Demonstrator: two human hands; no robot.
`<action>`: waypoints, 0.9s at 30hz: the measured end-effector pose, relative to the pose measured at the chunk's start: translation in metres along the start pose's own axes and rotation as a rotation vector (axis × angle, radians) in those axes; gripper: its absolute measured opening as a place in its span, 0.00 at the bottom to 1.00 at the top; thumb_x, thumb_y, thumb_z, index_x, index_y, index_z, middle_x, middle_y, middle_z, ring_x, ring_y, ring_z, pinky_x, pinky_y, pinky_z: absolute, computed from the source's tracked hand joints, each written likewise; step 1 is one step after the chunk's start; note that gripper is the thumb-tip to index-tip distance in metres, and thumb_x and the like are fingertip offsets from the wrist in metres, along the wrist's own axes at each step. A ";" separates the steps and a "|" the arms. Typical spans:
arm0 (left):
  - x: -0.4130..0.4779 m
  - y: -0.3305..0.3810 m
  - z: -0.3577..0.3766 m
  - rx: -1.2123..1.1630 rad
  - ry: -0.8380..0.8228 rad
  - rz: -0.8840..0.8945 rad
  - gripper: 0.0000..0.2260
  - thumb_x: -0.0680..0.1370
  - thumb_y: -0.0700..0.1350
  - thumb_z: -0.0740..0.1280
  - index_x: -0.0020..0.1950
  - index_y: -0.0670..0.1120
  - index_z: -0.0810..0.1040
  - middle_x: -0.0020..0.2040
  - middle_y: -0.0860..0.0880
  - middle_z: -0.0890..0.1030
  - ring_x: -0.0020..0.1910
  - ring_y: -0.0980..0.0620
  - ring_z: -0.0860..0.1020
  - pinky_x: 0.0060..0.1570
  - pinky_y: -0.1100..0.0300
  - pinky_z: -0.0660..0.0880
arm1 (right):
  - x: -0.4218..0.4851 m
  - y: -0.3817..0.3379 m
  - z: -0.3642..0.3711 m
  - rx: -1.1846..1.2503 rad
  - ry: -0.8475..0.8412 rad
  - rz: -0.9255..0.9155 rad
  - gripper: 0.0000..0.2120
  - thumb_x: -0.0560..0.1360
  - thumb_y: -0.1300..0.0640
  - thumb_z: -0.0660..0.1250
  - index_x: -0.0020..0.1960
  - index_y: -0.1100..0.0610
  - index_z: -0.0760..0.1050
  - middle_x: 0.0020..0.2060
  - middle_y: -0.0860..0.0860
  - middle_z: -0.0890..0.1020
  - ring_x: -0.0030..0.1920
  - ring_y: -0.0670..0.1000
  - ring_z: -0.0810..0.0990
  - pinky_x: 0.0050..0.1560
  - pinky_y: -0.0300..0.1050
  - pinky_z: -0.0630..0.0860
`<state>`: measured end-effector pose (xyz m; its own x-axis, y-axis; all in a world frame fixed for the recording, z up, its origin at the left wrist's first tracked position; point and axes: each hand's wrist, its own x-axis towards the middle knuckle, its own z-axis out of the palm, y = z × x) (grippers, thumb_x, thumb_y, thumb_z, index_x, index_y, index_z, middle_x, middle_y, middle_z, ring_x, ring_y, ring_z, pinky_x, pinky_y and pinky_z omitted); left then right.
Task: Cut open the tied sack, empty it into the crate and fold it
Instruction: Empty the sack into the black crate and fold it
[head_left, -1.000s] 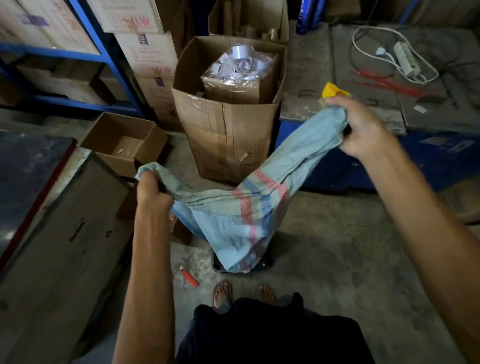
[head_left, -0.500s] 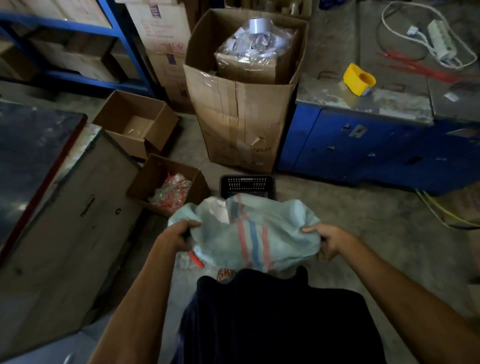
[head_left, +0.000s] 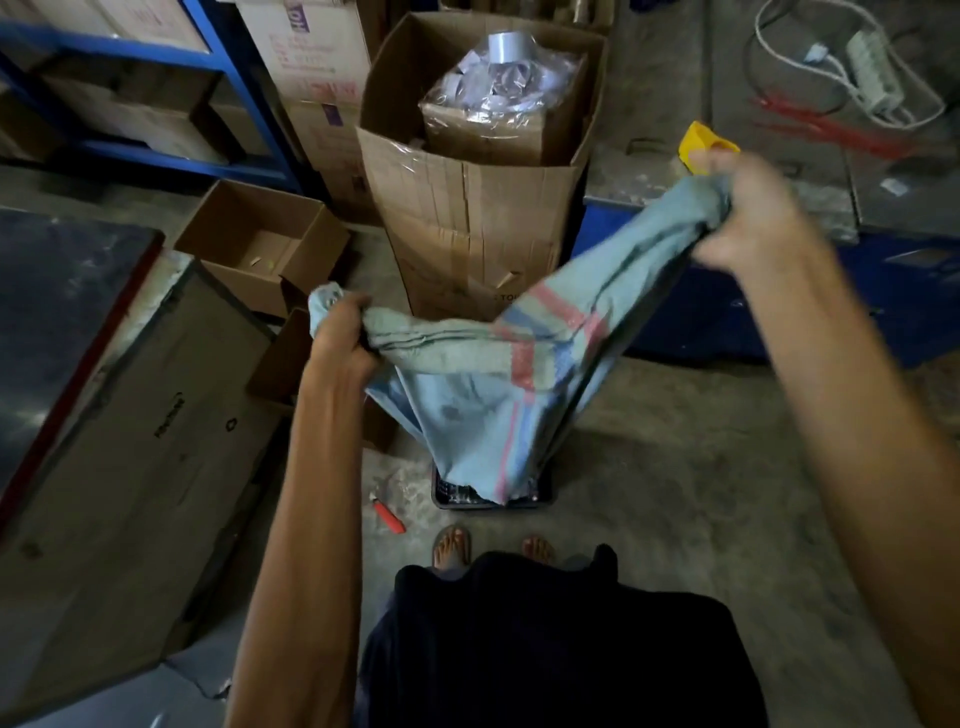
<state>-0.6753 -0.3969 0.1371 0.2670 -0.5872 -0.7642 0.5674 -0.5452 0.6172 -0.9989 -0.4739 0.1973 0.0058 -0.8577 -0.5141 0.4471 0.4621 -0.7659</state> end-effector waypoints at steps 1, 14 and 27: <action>0.003 0.004 -0.003 0.008 0.011 0.008 0.10 0.83 0.42 0.63 0.42 0.41 0.75 0.42 0.43 0.80 0.44 0.46 0.80 0.56 0.49 0.78 | 0.000 -0.008 0.007 0.020 -0.021 0.006 0.15 0.72 0.55 0.70 0.33 0.54 0.65 0.23 0.50 0.73 0.24 0.48 0.73 0.32 0.36 0.76; -0.013 0.016 0.006 0.570 0.031 0.345 0.10 0.76 0.50 0.72 0.49 0.44 0.79 0.48 0.42 0.83 0.48 0.44 0.83 0.57 0.45 0.80 | -0.042 -0.020 0.054 -1.063 0.222 -0.328 0.18 0.72 0.42 0.71 0.35 0.55 0.73 0.34 0.49 0.76 0.36 0.51 0.78 0.39 0.46 0.71; -0.073 0.011 0.002 0.507 -0.075 0.295 0.06 0.80 0.48 0.69 0.51 0.46 0.81 0.56 0.39 0.84 0.56 0.41 0.83 0.63 0.40 0.78 | -0.072 -0.005 0.054 -0.900 0.307 -0.757 0.18 0.73 0.51 0.72 0.34 0.64 0.74 0.27 0.53 0.76 0.30 0.45 0.74 0.32 0.43 0.68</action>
<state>-0.6895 -0.3613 0.2003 0.2908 -0.7878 -0.5430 0.0293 -0.5599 0.8281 -0.9529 -0.4266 0.2587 -0.2544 -0.9456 0.2030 -0.5359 -0.0369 -0.8435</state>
